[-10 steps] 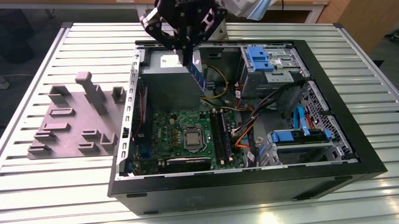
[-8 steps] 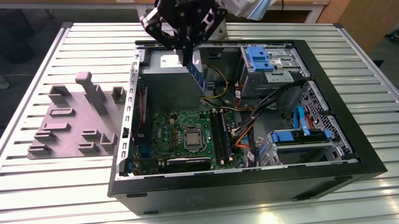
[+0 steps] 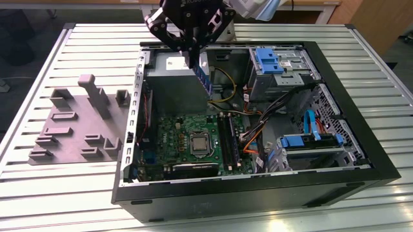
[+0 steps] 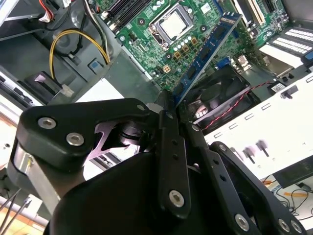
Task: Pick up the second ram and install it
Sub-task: 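Insert the second ram into the second slot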
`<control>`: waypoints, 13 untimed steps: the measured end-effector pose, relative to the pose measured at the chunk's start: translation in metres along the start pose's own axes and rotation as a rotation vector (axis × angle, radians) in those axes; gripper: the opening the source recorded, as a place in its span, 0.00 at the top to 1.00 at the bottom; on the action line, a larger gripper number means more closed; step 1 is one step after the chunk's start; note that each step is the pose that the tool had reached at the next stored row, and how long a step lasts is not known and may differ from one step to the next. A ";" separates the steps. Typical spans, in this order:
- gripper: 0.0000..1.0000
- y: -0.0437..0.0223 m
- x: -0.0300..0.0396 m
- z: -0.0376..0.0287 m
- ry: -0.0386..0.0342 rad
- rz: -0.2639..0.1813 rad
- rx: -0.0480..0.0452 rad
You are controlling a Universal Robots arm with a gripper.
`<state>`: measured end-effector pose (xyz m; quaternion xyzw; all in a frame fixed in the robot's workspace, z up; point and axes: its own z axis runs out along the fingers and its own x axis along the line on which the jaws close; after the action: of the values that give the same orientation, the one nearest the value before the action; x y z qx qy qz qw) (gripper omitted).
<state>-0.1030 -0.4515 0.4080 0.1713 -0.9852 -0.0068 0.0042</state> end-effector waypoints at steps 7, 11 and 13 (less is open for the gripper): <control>0.86 0.0000 0.0000 0.0001 -0.0003 0.019 -0.0001; 0.86 0.0000 0.0000 0.0001 -0.0006 0.041 -0.0003; 0.86 0.0000 0.0000 0.0001 -0.0007 0.046 -0.0003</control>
<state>-0.1030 -0.4515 0.4079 0.1485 -0.9889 -0.0069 0.0040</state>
